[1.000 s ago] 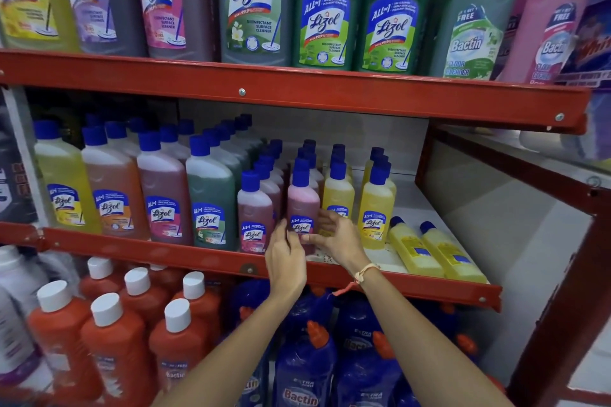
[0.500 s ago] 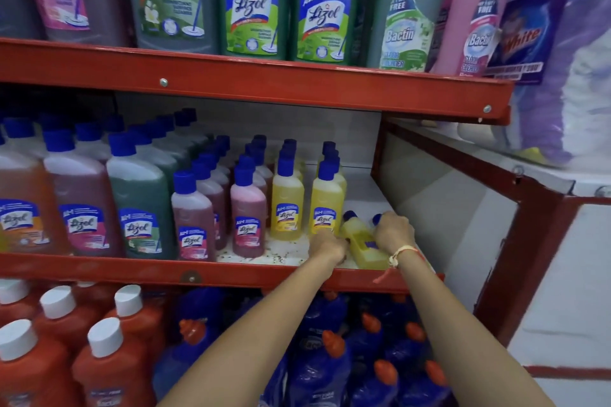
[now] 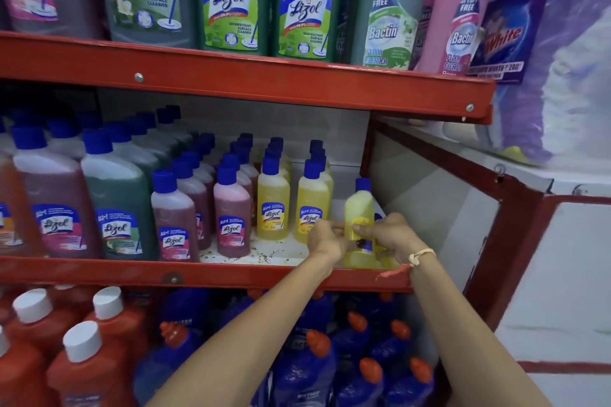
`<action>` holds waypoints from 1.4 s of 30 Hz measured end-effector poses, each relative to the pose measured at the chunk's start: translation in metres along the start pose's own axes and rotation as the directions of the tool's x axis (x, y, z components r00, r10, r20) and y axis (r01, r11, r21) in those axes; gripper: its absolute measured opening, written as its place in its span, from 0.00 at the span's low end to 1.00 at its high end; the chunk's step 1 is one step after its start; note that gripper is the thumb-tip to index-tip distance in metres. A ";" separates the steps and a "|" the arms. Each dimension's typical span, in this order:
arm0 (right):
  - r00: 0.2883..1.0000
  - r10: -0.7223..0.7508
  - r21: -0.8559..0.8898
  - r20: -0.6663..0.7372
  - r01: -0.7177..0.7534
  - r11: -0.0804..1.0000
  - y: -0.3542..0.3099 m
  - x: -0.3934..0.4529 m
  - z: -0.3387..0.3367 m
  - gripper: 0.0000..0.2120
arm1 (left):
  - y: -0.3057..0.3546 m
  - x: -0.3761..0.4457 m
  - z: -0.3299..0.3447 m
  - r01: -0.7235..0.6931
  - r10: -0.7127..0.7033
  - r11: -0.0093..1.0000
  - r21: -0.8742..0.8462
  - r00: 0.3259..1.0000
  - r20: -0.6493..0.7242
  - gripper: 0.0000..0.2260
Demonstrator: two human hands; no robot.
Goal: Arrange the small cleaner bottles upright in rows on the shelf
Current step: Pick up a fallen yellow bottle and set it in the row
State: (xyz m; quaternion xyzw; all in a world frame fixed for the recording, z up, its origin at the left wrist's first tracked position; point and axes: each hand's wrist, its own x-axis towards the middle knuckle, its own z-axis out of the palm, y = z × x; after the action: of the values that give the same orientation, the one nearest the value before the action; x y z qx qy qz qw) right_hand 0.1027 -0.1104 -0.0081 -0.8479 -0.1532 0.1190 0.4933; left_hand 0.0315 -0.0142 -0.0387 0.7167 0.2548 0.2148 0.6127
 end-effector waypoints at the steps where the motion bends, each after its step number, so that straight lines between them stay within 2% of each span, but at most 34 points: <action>1: 1.000 -0.013 0.064 0.011 0.013 0.998 -0.001 -0.006 0.001 0.13 | 0.000 -0.005 -0.004 -0.035 0.035 0.999 -0.018 0.999 -0.011 0.21; 3: 0.998 -0.043 0.173 0.039 0.036 0.984 -0.004 -0.018 0.004 0.12 | 0.000 -0.011 -0.015 -0.079 0.075 0.994 -0.075 0.996 -0.047 0.19; 5: 0.997 -0.068 0.231 0.047 0.056 0.971 -0.007 -0.028 0.012 0.16 | 0.000 -0.016 -0.030 -0.105 0.097 0.991 -0.087 0.992 -0.085 0.17; 7: 0.995 -0.097 0.250 0.036 0.085 0.965 -0.012 -0.034 0.025 0.18 | -0.003 -0.020 -0.047 -0.122 0.106 0.982 -0.145 0.988 -0.113 0.12; 8: 0.993 -0.112 0.244 0.026 0.103 0.964 -0.016 -0.038 0.031 0.19 | -0.003 -0.023 -0.055 -0.135 0.115 0.976 -0.168 0.986 -0.124 0.09; 11: 0.986 -0.168 0.208 -0.024 0.169 0.963 -0.022 -0.041 0.055 0.27 | -0.008 -0.032 -0.080 -0.186 0.157 0.971 -0.150 0.969 -0.189 0.09; 14: 0.970 -0.237 0.153 -0.061 0.243 0.958 -0.031 -0.049 0.075 0.32 | -0.012 -0.033 -0.098 -0.204 0.143 0.946 -0.252 0.960 -0.239 0.09; 18: 0.951 -0.303 0.095 -0.061 0.308 0.947 -0.037 -0.052 0.094 0.31 | -0.019 -0.032 -0.113 -0.210 0.148 0.951 -0.227 0.954 -0.262 0.13; 22: 0.942 -0.332 0.127 -0.050 0.336 0.933 -0.030 -0.047 0.105 0.28 | -0.029 -0.033 -0.118 -0.202 0.141 0.948 -0.244 0.959 -0.246 0.16; 28: 0.928 -0.372 0.137 0.005 0.368 0.920 -0.030 -0.050 0.107 0.33 | -0.037 -0.034 -0.127 -0.202 0.170 0.968 -0.149 0.965 -0.199 0.18; 31: 0.919 -0.393 0.159 -0.009 0.390 0.907 -0.034 -0.055 0.114 0.28 | -0.042 -0.035 -0.131 -0.197 0.184 0.979 -0.052 0.963 -0.197 0.18; 33: 0.916 -0.401 0.203 -0.007 0.394 0.896 -0.036 -0.055 0.117 0.25 | -0.045 -0.035 -0.133 -0.182 0.168 0.982 -0.057 0.967 -0.190 0.19; 37: 0.909 -0.413 0.330 0.059 0.373 0.867 -0.033 -0.043 0.117 0.19 | -0.046 -0.035 -0.137 -0.144 0.132 0.988 -0.049 0.972 -0.195 0.21; 42: 0.886 -0.425 0.377 0.185 0.336 0.863 -0.035 -0.030 0.115 0.22 | -0.043 -0.037 -0.135 -0.173 0.163 0.984 -0.035 0.969 -0.186 0.24</action>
State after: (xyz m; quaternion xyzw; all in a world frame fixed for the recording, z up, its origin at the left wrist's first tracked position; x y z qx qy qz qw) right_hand 0.0300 -0.0136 -0.0317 -0.6809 -0.3602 0.1536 0.6190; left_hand -0.0856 0.0712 -0.0597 0.6973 0.2428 0.3370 0.5842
